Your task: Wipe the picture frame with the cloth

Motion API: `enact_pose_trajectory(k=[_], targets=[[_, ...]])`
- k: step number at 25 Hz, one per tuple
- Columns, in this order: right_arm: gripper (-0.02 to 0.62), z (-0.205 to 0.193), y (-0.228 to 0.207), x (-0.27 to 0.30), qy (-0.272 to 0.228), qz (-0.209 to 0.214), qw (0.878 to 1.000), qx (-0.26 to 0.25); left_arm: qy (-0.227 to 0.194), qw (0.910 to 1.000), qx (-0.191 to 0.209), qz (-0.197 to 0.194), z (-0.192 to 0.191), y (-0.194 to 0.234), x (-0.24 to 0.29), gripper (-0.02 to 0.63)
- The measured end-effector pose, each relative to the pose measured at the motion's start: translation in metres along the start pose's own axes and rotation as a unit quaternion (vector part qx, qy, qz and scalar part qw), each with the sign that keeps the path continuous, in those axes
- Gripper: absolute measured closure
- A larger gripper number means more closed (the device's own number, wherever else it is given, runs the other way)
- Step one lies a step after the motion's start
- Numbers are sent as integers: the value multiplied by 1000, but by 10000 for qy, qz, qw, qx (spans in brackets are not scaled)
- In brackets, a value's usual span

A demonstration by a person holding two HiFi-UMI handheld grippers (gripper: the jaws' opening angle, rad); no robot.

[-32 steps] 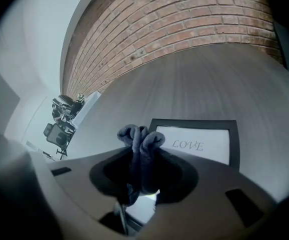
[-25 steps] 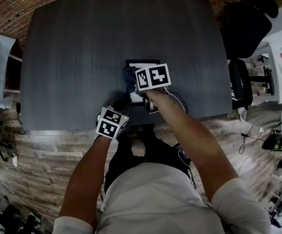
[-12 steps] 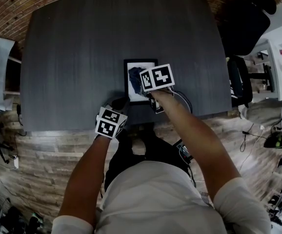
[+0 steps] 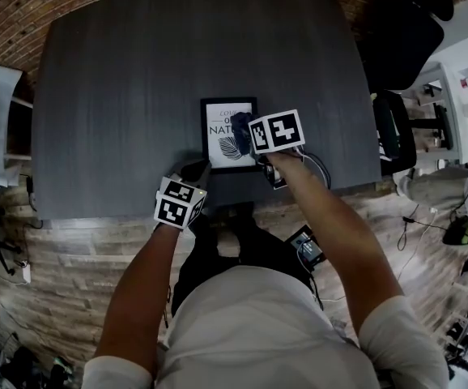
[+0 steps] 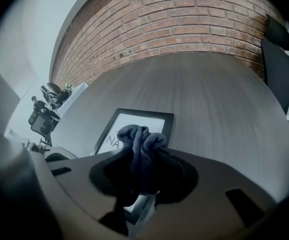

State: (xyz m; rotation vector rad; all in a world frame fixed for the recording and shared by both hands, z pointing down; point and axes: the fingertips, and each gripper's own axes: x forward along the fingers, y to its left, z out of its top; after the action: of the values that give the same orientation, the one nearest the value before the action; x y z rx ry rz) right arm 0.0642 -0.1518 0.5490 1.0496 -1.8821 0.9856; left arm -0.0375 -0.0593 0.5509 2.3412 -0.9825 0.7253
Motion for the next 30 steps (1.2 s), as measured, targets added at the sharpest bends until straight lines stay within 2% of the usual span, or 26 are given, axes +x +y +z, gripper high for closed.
enact_pose_trajectory(k=[10, 16, 21, 27, 30], targets=[[465, -8, -13, -16, -188, 5, 9997, 135, -16, 10000, -52, 26, 0, 0, -2, 600], [468, -8, -33, -28, -321, -284, 9991, 72, -44, 9998, -149, 125, 0, 1, 0, 600], [474, -6, -57, -46, -501, -698, 9963, 20, -91, 9985, -485, 226, -1, 2, 0, 600], [474, -1, -50, -61, -723, -529, 9959, 86, 89, 9983, -571, -114, -3, -27, 9, 599], [474, 2, -34, -63, -794, -312, 9963, 118, 137, 9963, -820, -230, -3, -30, 11, 599]])
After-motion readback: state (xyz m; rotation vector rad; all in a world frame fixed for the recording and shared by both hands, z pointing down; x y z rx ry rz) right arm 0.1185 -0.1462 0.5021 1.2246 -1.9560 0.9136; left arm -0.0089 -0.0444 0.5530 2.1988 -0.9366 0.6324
